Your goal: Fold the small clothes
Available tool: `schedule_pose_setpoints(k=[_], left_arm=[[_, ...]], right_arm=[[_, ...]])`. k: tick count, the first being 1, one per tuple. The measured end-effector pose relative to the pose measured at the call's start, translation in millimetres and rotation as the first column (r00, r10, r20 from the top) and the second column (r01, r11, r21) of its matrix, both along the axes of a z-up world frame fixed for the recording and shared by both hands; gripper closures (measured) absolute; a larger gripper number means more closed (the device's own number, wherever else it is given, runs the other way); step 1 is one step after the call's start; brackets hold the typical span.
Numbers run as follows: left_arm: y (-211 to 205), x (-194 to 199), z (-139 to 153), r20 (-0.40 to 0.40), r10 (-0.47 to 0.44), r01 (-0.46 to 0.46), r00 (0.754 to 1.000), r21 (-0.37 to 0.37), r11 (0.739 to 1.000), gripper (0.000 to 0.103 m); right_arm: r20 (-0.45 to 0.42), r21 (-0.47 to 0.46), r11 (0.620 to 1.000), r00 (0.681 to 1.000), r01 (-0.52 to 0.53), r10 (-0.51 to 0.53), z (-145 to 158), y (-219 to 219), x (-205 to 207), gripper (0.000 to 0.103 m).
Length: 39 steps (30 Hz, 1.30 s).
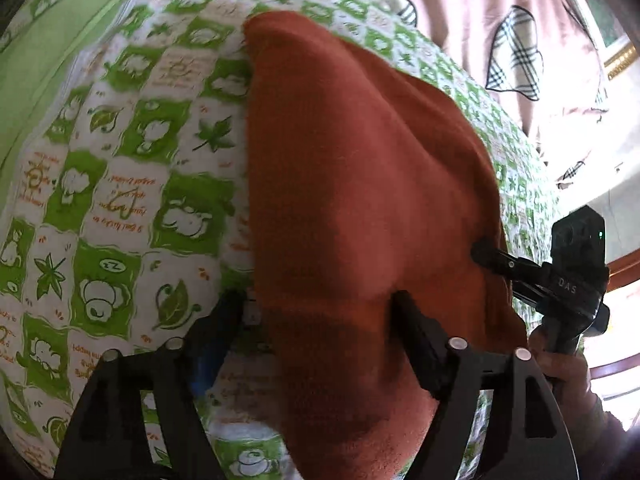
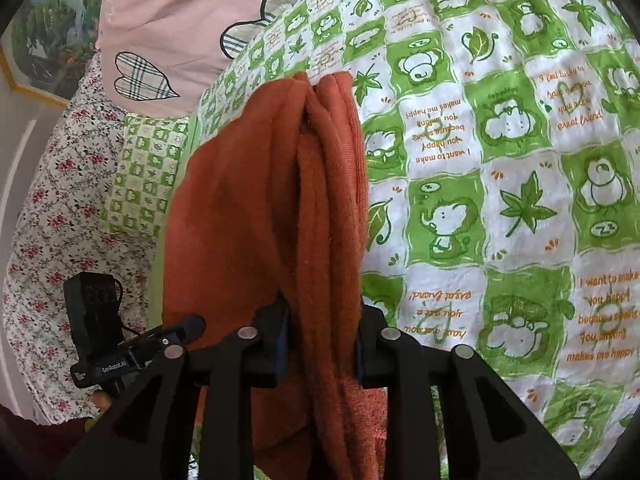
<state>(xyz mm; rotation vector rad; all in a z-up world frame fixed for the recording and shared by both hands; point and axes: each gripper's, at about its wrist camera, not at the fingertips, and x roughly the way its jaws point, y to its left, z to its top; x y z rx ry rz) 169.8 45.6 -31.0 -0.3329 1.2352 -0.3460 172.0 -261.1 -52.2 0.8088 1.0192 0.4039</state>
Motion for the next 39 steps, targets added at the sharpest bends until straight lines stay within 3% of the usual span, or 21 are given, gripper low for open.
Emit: schedule_pose_setpoints(k=[3,5,9,13,15,17,19,20,21,22,26,29,30,34,37,39], left_arm=[[5,-1,7,0.006,0.0,0.0,1.0,0.012,1.0,0.026],[8,0,15,0.026,0.0,0.0,1.0,0.015,1.0,0.026],[28,11,31,0.062,0.037,-0.035,0.997,-0.023,0.999,0.026],[39,33,28,0.057,0.075,-0.073,0.996,-0.045,0.996,0.026],[36,45,25,0.048,0.085,-0.083,0.995,-0.053,0.995,0.026],[38,57,19,0.02,0.1,-0.097,0.995,-0.102,0.99,0.026],[38,67,14,-0.002,0.11,-0.109,0.994,-0.147,0.983,0.026],[37,70,11,-0.014,0.109,-0.11,0.994,-0.158,0.981,0.026],[32,75,9,-0.022,0.109,-0.111,0.994,-0.157,0.981,0.026],[29,80,7,-0.028,0.104,-0.107,0.994,-0.152,0.983,0.026],[18,101,11,-0.014,0.082,-0.083,0.997,-0.145,0.986,0.025],[15,122,6,-0.035,0.098,-0.102,0.995,-0.162,0.982,0.024],[14,129,5,-0.037,0.111,-0.115,0.993,-0.158,0.981,0.027],[7,153,13,0.004,0.125,-0.124,0.992,-0.108,0.986,0.076],[-1,160,28,0.099,0.109,-0.108,0.989,-0.007,0.994,0.095],[-8,166,34,0.146,0.095,-0.107,0.985,0.074,0.992,0.096]], right_arm=[[-0.012,-0.034,0.999,1.0,0.0,0.0,5,-2,0,0.06],[-0.002,-0.107,0.994,1.0,0.013,-0.013,19,-7,-5,0.056],[0.124,-0.221,0.974,0.992,0.049,-0.022,65,-10,-10,0.056],[0.151,-0.142,0.99,0.988,-0.005,0.027,73,-4,14,0.056],[0.116,-0.087,0.996,0.993,-0.027,0.037,62,0,31,0.056],[0.053,-0.069,0.997,0.998,-0.028,0.031,43,4,49,0.056],[0.007,0.01,1.0,1.0,-0.019,0.019,25,1,58,0.056],[-0.007,0.056,0.998,1.0,-0.004,0.005,18,-1,62,0.058],[-0.01,0.092,0.996,1.0,0.002,-0.001,13,-3,65,0.076],[-0.005,0.1,0.995,1.0,-0.003,0.004,14,-3,65,0.085],[0.129,0.135,0.99,0.992,-0.028,0.011,49,-13,50,0.091],[0.193,0.079,0.994,0.98,-0.072,0.056,67,-17,39,0.091],[0.18,0.06,0.995,0.981,-0.076,0.064,64,-17,40,0.091],[0.141,0.055,0.997,0.989,-0.051,0.043,47,-24,44,0.092],[0.183,0.045,0.998,0.982,-0.043,0.035,52,-31,39,0.092],[0.161,-0.009,0.999,0.986,-0.051,0.052,48,-27,47,0.092]])
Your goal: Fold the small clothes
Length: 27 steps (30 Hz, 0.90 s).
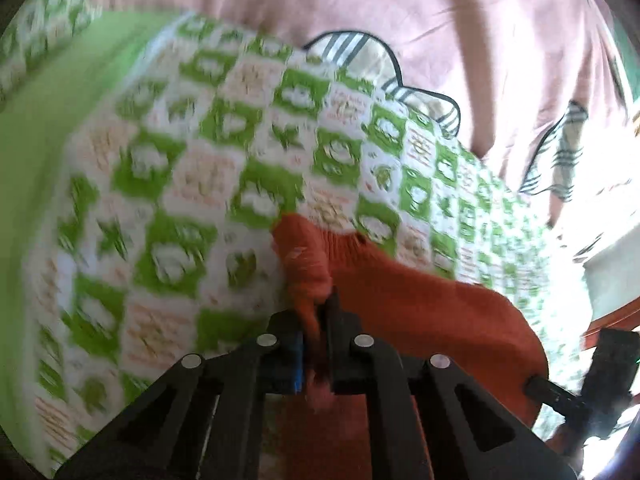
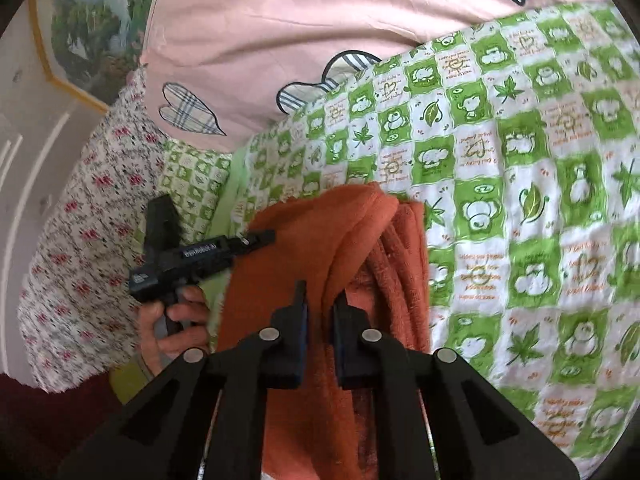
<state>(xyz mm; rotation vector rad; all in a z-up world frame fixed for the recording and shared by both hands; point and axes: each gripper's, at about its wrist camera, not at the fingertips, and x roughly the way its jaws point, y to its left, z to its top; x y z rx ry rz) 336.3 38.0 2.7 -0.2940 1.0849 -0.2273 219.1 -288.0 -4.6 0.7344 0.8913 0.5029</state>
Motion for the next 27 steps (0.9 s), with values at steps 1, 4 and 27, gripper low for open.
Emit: schedule_pose_setpoints(k=[1,4,27], left_arm=[[-1,3,1,0.01,0.005,-0.006,1.0,0.029,1.0,0.096],[-6,19,-5,-0.003,-0.002,0.003,1.0,0.094,0.996,0.095],[-28,-253,22,-0.035,-0.26,0.261,0.965,0.232,0.937,0.028]], right_arm=[[-0.023,-0.024,1.0,1.0,-0.005,0.004,-7,2,5,0.092],[-0.09,-0.07,0.997,0.996,-0.015,0.008,-32,6,16,0.092],[-0.138,-0.07,0.997,0.99,0.029,-0.039,-10,23,-114,0.062]])
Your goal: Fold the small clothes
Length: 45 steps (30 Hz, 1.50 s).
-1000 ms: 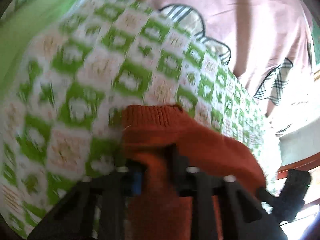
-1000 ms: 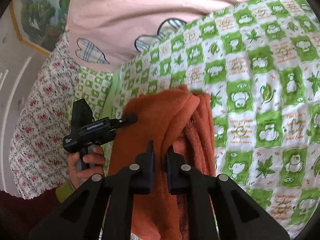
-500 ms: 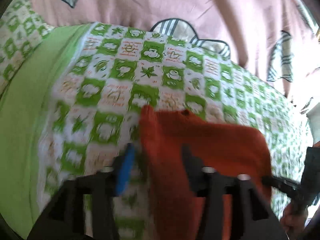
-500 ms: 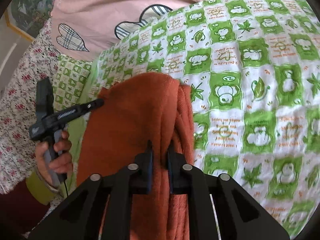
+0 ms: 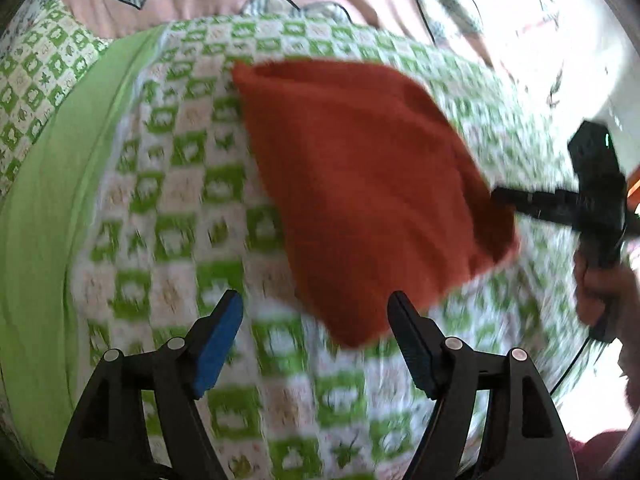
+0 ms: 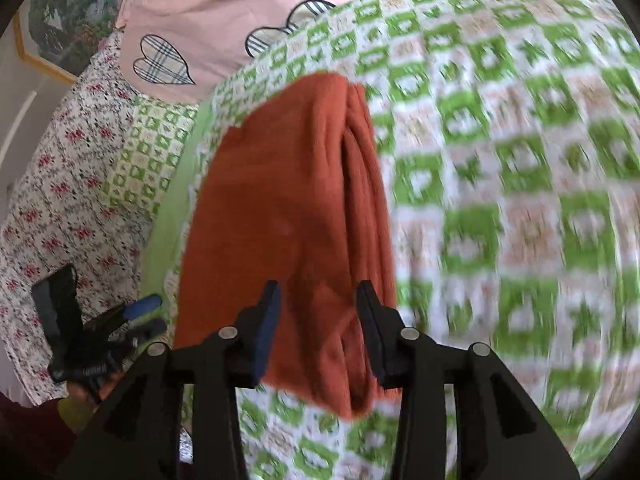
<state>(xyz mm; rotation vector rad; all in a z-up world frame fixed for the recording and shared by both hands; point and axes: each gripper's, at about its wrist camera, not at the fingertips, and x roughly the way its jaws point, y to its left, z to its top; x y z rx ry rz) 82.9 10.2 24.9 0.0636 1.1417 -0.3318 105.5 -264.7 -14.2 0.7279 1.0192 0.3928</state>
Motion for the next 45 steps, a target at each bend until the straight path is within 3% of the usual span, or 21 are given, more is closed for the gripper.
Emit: schedule_pose_setpoints(k=[5,9,10,11,12,13,15,16,18,19,22,25,27,31,33,35,40,45], left_arm=[[-5,-15,-33,-0.016,0.018,-0.016,1.0,0.076,0.997,0.028],[-8,-10,-36,0.03,0.045,-0.047,0.999,0.081,0.996,0.029],[-8,-6,-37,0.042,0.055,-0.058,0.998,0.087,0.995,0.034],[-7,-3,-38,0.051,0.078,-0.082,0.996,0.097,0.992,0.04],[-6,2,-39,0.036,0.1,-0.102,0.994,0.088,0.991,0.058],[-3,6,-39,0.012,0.12,-0.12,0.993,0.057,0.991,0.072],[-1,7,-32,0.016,0.151,-0.152,0.988,0.048,0.987,0.081],[-5,5,-29,0.035,0.154,-0.157,0.987,0.084,0.984,0.087],[-11,2,-31,0.04,0.15,-0.154,0.988,0.115,0.981,0.093],[-16,0,-37,0.04,0.15,-0.154,0.988,0.147,0.977,0.094],[-26,-3,-52,0.026,0.132,-0.135,0.991,0.201,0.97,0.096],[-32,-4,-55,0.042,0.107,-0.114,0.993,0.239,0.964,0.096],[-32,-5,-57,0.036,0.104,-0.11,0.994,0.241,0.964,0.095],[-23,-11,-48,-0.011,0.045,-0.042,0.999,0.182,0.982,0.091],[-15,-19,-37,-0.031,0.012,-0.008,0.999,0.122,0.992,0.089],[-4,-25,-23,-0.03,-0.008,0.01,1.0,0.07,0.998,0.089],[5,-13,4,-0.006,-0.006,0.006,1.0,-0.058,0.998,0.086],[-5,18,11,0.016,0.012,-0.009,1.0,-0.146,0.989,0.086]], right_arm=[[-0.022,-0.001,1.0,1.0,0.009,-0.009,-12,7,-11,0.062],[-0.012,0.009,1.0,1.0,0.0,0.0,-10,12,-14,0.063],[-0.003,0.011,1.0,1.0,-0.01,0.01,-9,14,-14,0.067],[0.001,0.007,1.0,1.0,-0.02,0.02,-9,16,-13,0.086],[-0.008,0.008,1.0,1.0,-0.021,0.021,-9,16,-12,0.097],[-0.011,0.013,1.0,1.0,-0.015,0.015,-8,16,-12,0.097],[0.016,0.05,0.999,1.0,0.008,-0.009,8,10,-12,0.098],[0.044,0.052,0.999,0.999,0.008,-0.01,18,9,-14,0.098],[0.08,-0.013,1.0,0.997,-0.017,0.018,35,10,-15,0.098],[0.07,-0.1,0.994,0.996,-0.044,0.051,38,15,-13,0.098],[-0.002,-0.303,0.948,0.995,-0.099,0.103,20,28,-8,0.098],[-0.069,-0.374,0.92,0.993,-0.117,0.099,-11,29,-5,0.098],[-0.085,-0.345,0.933,0.994,-0.098,0.073,-22,24,-3,0.098],[-0.105,-0.249,0.967,0.994,-0.05,0.024,-29,9,-4,0.095],[-0.129,-0.244,0.969,0.992,-0.027,-0.005,-27,0,-9,0.075],[-0.123,-0.193,0.981,0.992,0.018,-0.042,-18,-10,-18,0.074],[0.046,-0.146,0.987,0.997,0.072,-0.066,29,-11,-11,0.074],[0.151,-0.102,0.995,0.988,-0.002,0.018,43,31,33,0.074]])
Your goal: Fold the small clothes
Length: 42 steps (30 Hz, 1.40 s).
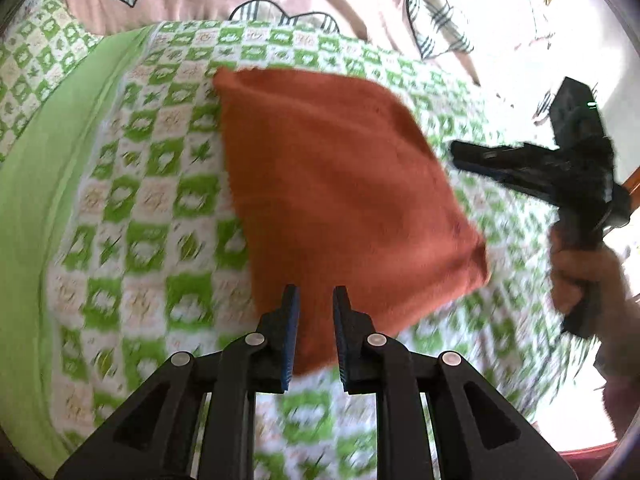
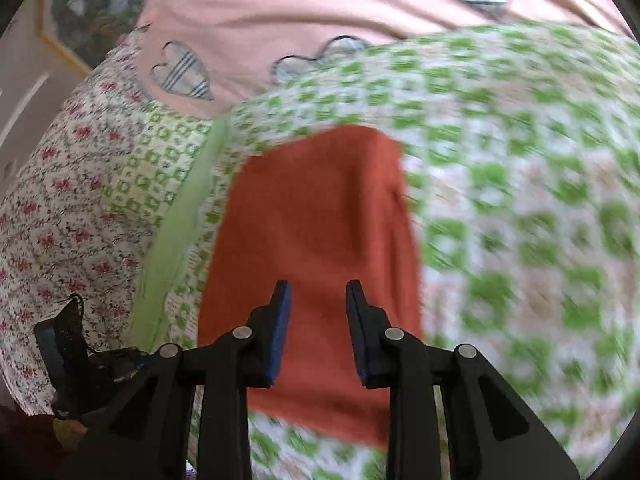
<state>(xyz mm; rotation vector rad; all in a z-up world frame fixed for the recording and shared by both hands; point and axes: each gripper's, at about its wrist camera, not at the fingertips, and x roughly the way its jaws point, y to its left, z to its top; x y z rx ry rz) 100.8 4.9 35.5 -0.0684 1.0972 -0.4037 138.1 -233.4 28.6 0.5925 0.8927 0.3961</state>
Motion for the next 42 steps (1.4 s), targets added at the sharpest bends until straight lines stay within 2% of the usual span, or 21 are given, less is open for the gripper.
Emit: schedule_pose_setpoints(k=[3,8,15,19,22,24,27,29,32,33,36,38,42], left_arm=[[-5,11,4,0.019,-0.008,0.009,1.0,-0.032,0.999,0.086],[-3,14,3,0.012,-0.026,0.027,1.0,-0.092,0.995,0.081],[0,10,-26,-0.025,-0.045,0.042,0.999,-0.089,0.995,0.078],[0,11,-37,-0.027,-0.056,0.053,0.998,-0.094,0.994,0.078],[-2,13,-60,-0.035,-0.042,0.038,0.998,-0.108,0.993,0.079],[-4,11,-70,-0.015,-0.031,0.029,0.999,-0.127,0.992,0.08],[-7,6,-76,0.047,-0.03,0.036,0.998,-0.132,0.991,0.08],[-7,3,-77,0.066,-0.03,0.038,0.997,-0.131,0.991,0.08],[-4,2,-73,0.047,-0.024,0.031,0.999,-0.154,0.988,0.078],[-3,0,-72,0.046,-0.026,0.033,0.999,-0.159,0.987,0.076],[0,-8,-71,0.058,-0.038,0.046,0.998,-0.144,0.988,0.075],[-3,-12,-68,0.07,-0.046,0.055,0.997,-0.125,0.991,0.073],[-5,-15,-69,0.071,-0.042,0.05,0.997,-0.125,0.991,0.071]], right_arm=[[0.012,-0.013,1.0,1.0,-0.004,0.004,-7,8,20,0.074],[0.008,0.044,0.998,0.999,0.049,-0.05,-17,-8,32,0.073],[0.008,0.062,0.997,0.999,0.046,-0.047,-28,-5,41,0.072],[-0.018,0.006,0.997,0.997,0.073,-0.073,-41,-7,48,0.073],[-0.024,-0.038,0.997,0.997,0.07,-0.071,-52,-8,58,0.081],[-0.015,-0.087,0.994,0.997,0.069,-0.071,-55,-7,61,0.099],[-0.003,-0.058,0.996,0.997,0.075,-0.075,-64,-16,63,0.103],[0.017,-0.065,0.996,0.998,0.068,-0.067,-64,-16,61,0.103],[0.037,-0.084,0.994,0.997,0.071,-0.068,-56,-14,55,0.103],[0.057,-0.083,0.994,0.996,0.072,-0.067,-49,-13,49,0.099],[0.127,-0.084,0.995,0.991,0.051,-0.04,-30,-5,25,0.099],[0.151,-0.07,0.998,0.988,-0.004,0.015,-22,5,4,0.099],[0.082,-0.136,0.986,0.991,-0.099,0.11,-34,27,-27,0.099]])
